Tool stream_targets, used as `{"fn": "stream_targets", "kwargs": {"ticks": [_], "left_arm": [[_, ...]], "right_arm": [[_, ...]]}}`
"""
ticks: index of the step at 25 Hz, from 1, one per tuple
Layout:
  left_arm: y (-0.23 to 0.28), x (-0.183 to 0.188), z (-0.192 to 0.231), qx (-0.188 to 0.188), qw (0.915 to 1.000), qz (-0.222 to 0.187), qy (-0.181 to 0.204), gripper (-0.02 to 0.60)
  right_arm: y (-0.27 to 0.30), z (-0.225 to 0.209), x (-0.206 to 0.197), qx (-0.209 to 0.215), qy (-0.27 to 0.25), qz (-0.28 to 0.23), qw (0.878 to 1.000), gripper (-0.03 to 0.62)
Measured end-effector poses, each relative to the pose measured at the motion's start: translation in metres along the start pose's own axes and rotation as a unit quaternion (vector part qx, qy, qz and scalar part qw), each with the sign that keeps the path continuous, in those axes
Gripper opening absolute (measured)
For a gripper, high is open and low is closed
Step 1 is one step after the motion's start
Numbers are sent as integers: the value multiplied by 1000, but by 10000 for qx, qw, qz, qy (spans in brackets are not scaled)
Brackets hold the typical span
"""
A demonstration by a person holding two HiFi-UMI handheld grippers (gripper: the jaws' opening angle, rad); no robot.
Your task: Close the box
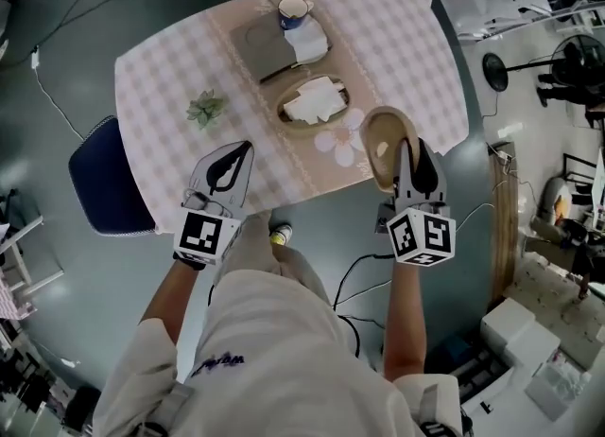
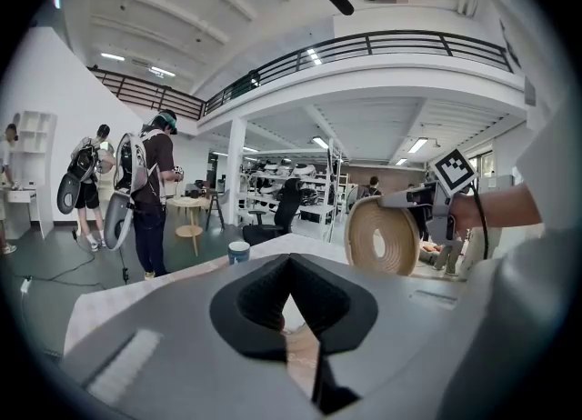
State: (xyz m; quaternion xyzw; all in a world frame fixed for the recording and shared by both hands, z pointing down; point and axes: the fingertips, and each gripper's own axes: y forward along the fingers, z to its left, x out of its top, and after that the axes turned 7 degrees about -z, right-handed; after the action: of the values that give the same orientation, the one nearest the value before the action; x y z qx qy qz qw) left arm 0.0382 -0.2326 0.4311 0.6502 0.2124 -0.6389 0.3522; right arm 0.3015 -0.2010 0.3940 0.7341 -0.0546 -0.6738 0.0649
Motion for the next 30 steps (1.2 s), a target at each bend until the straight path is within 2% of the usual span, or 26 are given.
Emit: {"fn": "stream_targets", "kwargs": {"ticks": [3, 6, 10, 20, 30], "left_arm": [[16, 0, 8, 27, 9999, -74, -83, 0], [28, -7, 15, -5, 10000, 38, -60, 0], [47, -3, 20, -67, 9997, -173, -152, 0], [80, -34, 38, -107, 9994, 77, -332, 0], [101, -48, 51, -132, 9984, 177, -522, 0]], "right_arm": [[19, 1, -3, 79, -119, 80, 9999, 101], [36, 1, -9, 125, -181, 120, 9997, 101], [59, 0, -16, 156, -296, 159, 9993, 101], [118, -6, -30, 271, -509, 219, 9981, 101], [164, -2, -38, 359, -705, 175, 9967, 101]]}}
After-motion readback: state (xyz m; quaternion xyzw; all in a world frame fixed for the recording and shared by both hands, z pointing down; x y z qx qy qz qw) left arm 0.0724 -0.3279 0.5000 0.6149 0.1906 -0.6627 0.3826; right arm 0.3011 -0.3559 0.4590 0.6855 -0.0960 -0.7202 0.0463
